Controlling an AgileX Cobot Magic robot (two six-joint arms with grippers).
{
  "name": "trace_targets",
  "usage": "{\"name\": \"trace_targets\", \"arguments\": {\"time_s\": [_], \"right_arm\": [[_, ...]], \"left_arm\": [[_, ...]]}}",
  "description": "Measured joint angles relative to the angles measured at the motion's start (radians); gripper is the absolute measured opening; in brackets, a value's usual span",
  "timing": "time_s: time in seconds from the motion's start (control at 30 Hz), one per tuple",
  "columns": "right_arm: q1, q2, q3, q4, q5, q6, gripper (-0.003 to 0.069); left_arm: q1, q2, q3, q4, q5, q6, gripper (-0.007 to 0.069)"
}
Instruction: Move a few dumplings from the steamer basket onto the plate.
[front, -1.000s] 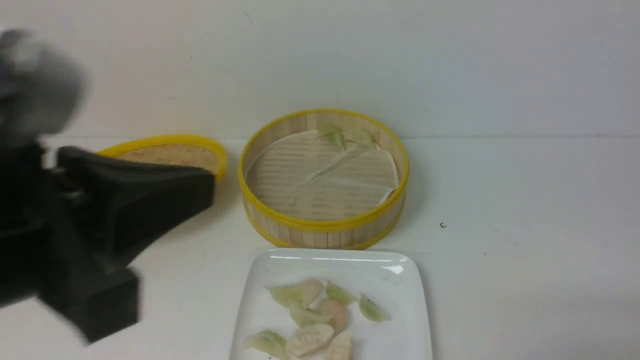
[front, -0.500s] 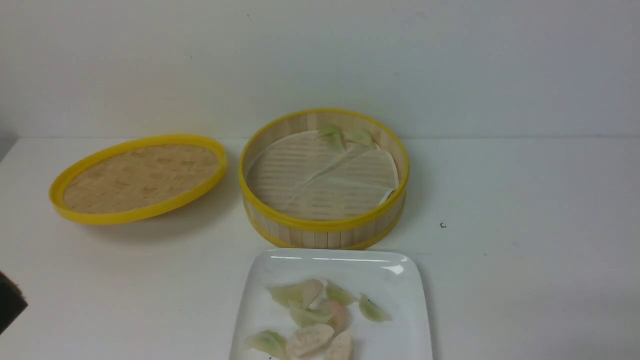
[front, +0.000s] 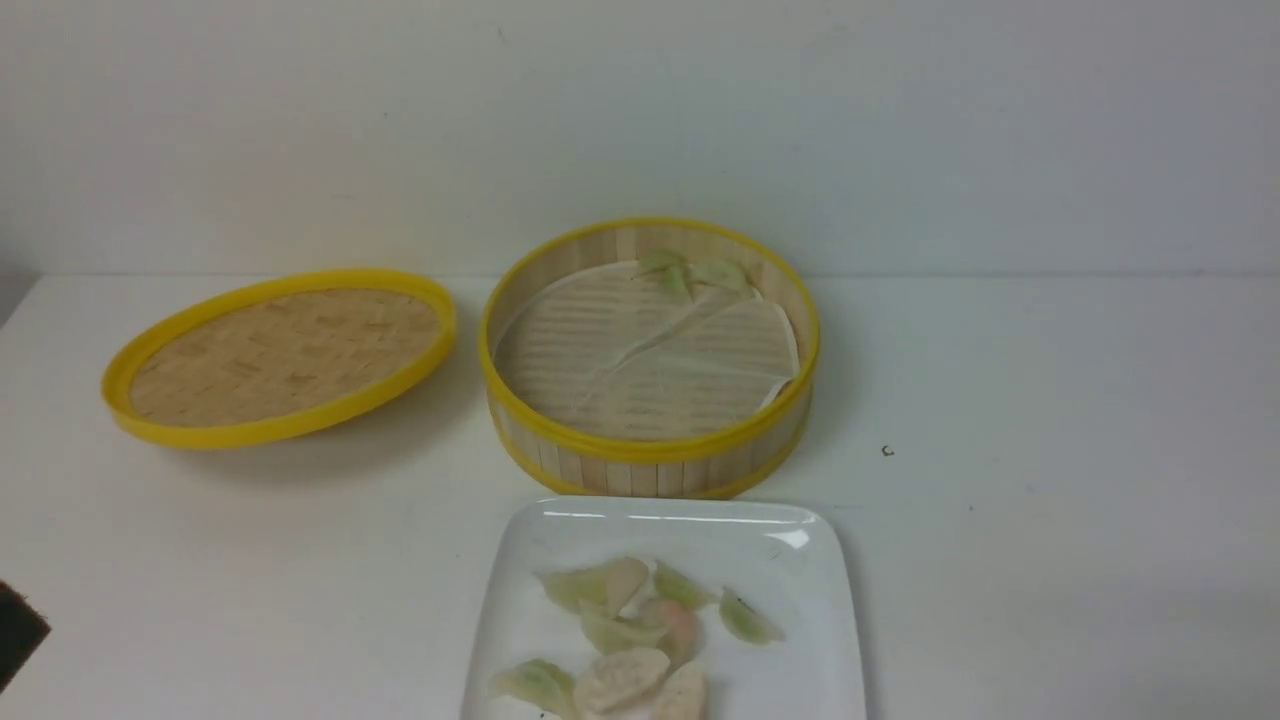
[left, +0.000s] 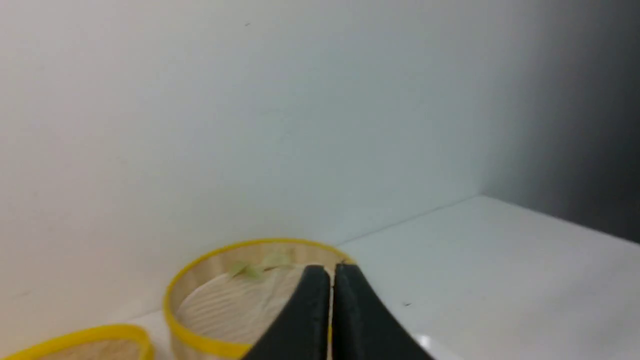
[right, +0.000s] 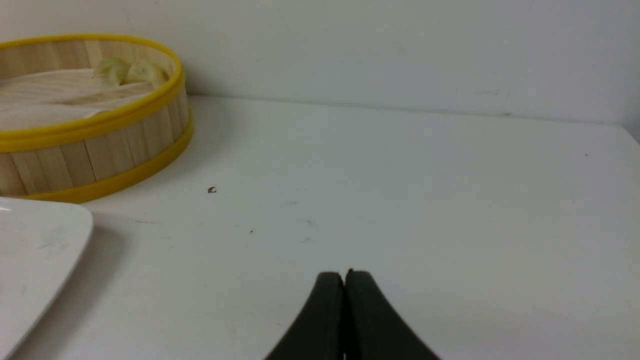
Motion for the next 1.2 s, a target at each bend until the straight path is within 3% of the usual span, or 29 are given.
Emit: {"name": "trace_targets", "arguments": {"time_s": [0.1, 0.13, 0.17, 0.23, 0.37, 0.6, 1.2], "right_arm": [[0.000, 0.000, 0.000, 0.000, 0.000, 0.000, -0.0013], [0.000, 0.000, 0.000, 0.000, 0.000, 0.000, -0.0013], [0.000, 0.000, 0.000, 0.000, 0.000, 0.000, -0.0013], [0.000, 0.000, 0.000, 0.000, 0.000, 0.000, -0.0013], [0.000, 0.000, 0.000, 0.000, 0.000, 0.000, -0.0013], [0.000, 0.000, 0.000, 0.000, 0.000, 0.000, -0.0013], [0.000, 0.000, 0.000, 0.000, 0.000, 0.000, -0.0013]], "left_arm": [[0.111, -0.022, 0.075, -0.027, -0.024, 0.006, -0.0006], [0.229, -0.027, 0.164, -0.040, -0.054, 0.004, -0.0006], [0.239, -0.027, 0.173, -0.041, -0.057, 0.003, -0.0006], [0.357, -0.027, 0.274, -0.044, -0.074, -0.003, -0.0006], [0.449, -0.027, 0.352, -0.044, -0.068, -0.009, -0.0006], [0.476, -0.027, 0.355, 0.008, 0.034, 0.010, -0.0006], [0.476, -0.027, 0.355, 0.023, 0.037, 0.011, -0.0006]]}}
